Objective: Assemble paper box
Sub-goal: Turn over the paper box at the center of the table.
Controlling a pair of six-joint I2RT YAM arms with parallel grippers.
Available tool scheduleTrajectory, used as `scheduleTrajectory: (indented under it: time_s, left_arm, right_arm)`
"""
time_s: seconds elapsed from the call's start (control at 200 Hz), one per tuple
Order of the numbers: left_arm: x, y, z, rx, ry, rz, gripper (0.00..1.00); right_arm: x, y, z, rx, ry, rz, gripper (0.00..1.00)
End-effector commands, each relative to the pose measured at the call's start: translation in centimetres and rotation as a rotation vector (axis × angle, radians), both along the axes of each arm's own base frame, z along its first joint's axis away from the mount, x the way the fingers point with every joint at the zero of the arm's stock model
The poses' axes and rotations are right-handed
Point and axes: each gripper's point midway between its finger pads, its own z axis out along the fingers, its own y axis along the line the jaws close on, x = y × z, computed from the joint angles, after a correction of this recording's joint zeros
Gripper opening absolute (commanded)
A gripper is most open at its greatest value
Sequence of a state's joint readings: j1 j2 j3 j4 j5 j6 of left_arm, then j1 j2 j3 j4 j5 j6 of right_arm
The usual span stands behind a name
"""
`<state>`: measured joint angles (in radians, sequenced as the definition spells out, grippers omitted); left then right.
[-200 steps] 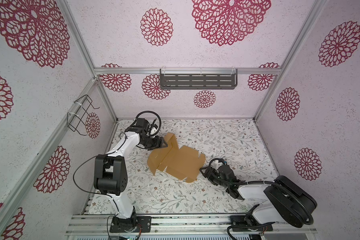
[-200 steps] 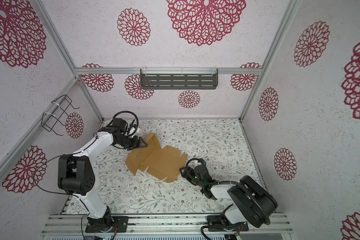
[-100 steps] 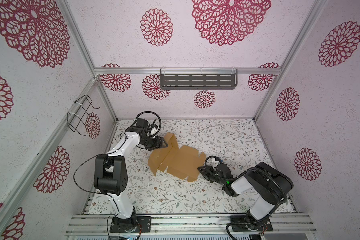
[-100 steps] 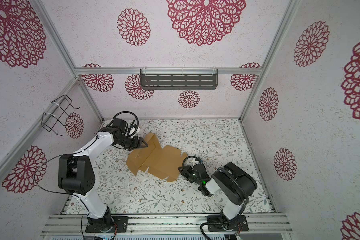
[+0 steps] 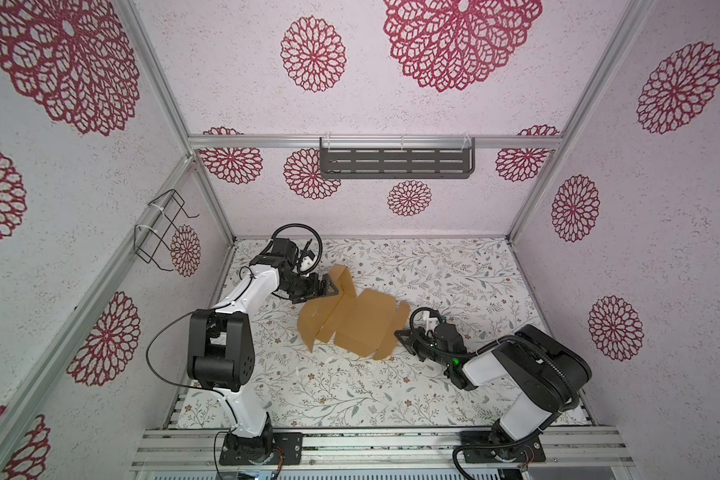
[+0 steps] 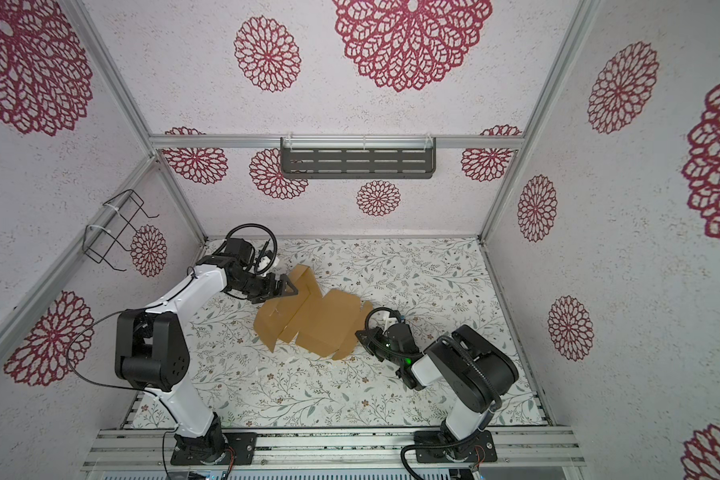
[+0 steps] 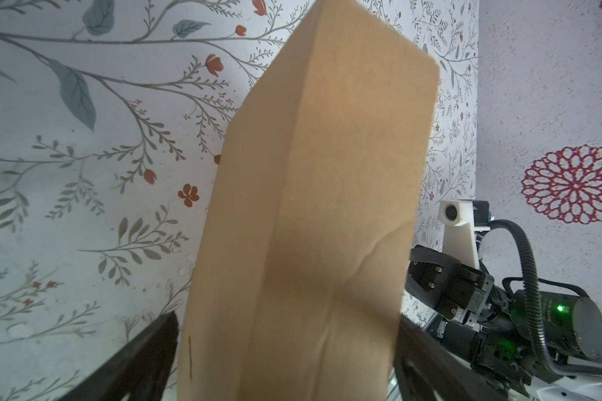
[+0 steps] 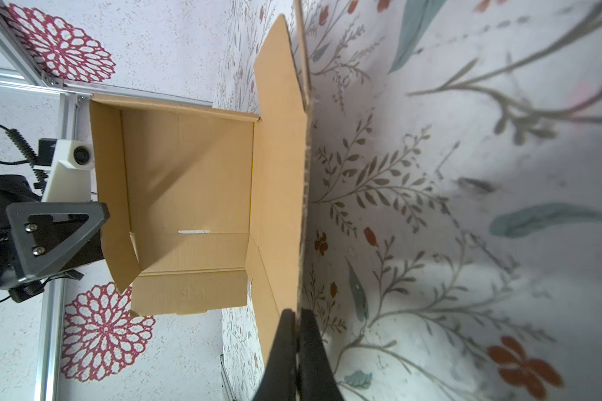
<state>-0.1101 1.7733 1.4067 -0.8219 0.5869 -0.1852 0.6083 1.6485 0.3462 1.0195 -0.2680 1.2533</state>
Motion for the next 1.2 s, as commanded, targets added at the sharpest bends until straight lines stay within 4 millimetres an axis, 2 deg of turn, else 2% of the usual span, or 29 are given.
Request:
scheduleTrajectory:
  time_s: [0.0,0.085,0.15,0.275,0.41,0.495,0.706,0.821,0.921,1.016,1.071,1.121,1.196]
  left_arm:
    - [0.0,1.5,3.9,0.031,-0.130,0.017,0.97]
    - [0.0,3.1,5.7,0.085,-0.203,0.041,0.97]
    - [0.0,4.5,7.0,0.111,-0.247,0.073,0.97]
    - [0.0,7.1,9.1,0.153,-0.322,0.144,0.97]
    - [0.0,8.4,11.8,0.198,-0.433,0.146,0.97]
    - [0.0,7.9,13.3,0.188,-0.512,0.102,0.97]
    - [0.5,5.7,17.7,0.085,-0.647,0.007,0.97]
    - [0.2,4.4,19.0,0.002,-0.663,-0.037,0.97]
    - [-0.5,3.3,19.4,-0.056,-0.667,-0.082,0.97]
    - [-1.2,2.7,19.2,-0.093,-0.668,-0.110,0.97]
    - [-1.5,2.5,18.8,-0.111,-0.661,-0.115,0.97]
    - [-2.0,2.2,18.5,-0.133,-0.658,-0.128,0.97]
    - [-2.6,1.8,17.9,-0.163,-0.648,-0.146,0.97]
  right_arm:
    - [0.8,-0.1,2.2,-0.044,-0.063,0.045,0.00]
    - [1.1,-0.8,3.1,-0.132,-0.068,0.083,0.00]
    - [1.5,-1.3,4.5,-0.219,-0.099,0.126,0.00]
    - [2.2,-2.8,6.5,-0.472,-0.127,0.251,0.00]
    - [2.6,-4.1,8.6,-0.719,-0.137,0.398,0.00]
    - [3.7,-4.8,10.5,-0.839,-0.206,0.442,0.00]
    - [6.2,-5.0,15.7,-1.055,-0.382,0.595,0.00]
    - [7.2,-5.1,18.6,-1.156,-0.463,0.679,0.00]
    - [7.6,-5.4,20.9,-1.259,-0.540,0.757,0.00]
    - [7.7,-5.5,22.2,-1.402,-0.623,0.846,0.00]
    - [7.5,-5.1,22.3,-1.467,-0.659,0.905,0.00]
    - [6.5,-4.4,21.8,-1.482,-0.707,1.041,0.00]
    - [6.8,-3.7,21.7,-1.557,-0.733,1.105,0.00]
